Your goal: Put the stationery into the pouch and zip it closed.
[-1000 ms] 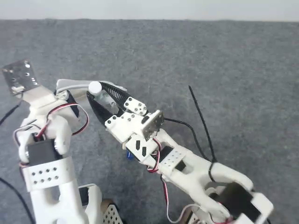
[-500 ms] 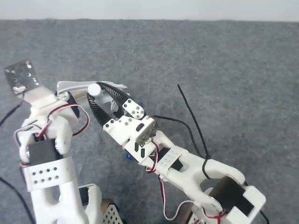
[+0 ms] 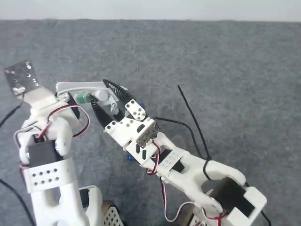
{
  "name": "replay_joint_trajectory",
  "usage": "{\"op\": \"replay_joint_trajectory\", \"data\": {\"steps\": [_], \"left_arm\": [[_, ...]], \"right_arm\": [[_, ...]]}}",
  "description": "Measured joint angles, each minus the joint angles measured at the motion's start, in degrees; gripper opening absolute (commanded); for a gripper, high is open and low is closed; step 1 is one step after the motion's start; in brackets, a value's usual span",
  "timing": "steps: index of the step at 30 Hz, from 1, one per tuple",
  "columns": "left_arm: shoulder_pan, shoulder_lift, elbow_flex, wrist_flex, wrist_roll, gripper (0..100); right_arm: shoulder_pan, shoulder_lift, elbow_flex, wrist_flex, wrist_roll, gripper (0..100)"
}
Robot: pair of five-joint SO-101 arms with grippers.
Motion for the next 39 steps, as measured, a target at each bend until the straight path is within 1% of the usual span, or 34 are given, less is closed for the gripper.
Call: {"op": "replay_joint_trajectory", "data": {"steps": [5,9,12,14,18,26,33,37,39], "left_arm": [[0.4,-0.1,0.0,0.0,0.0,1],[0.3,-0.1,0.0,0.0,0.0,1],[0.3,-0.1,-0.1,0.0,0.0,1],[0.3,-0.1,-0.1,0.0,0.0,1],[0.3,-0.1,-0.1,0.0,0.0,1],[0.2,-0.1,-0.1,0.0,0.0,1],[0.2,-0.1,-0.1,0.0,0.0,1],[0.1,-0.1,-0.1,0.0,0.0,1],[-1.5,-0.1,-0.1,0.0,0.0,1]], "right_arm": [[-0.9,-8.0,5.8,2.0,-0.1,14.8],[-1.8,-17.4,7.6,13.0,-0.4,14.8],[-1.9,-23.0,7.9,21.2,-4.2,14.8],[-1.9,-26.1,8.0,25.2,-6.1,14.8],[-1.9,-31.9,8.4,32.7,-7.1,14.8],[-1.9,-47.7,13.4,38.8,-7.1,14.8],[2.0,-60.8,13.5,51.3,-7.3,14.5],[3.8,-63.0,13.5,55.3,-7.3,14.5],[4.5,-63.0,13.5,55.6,-7.3,14.5]]}}
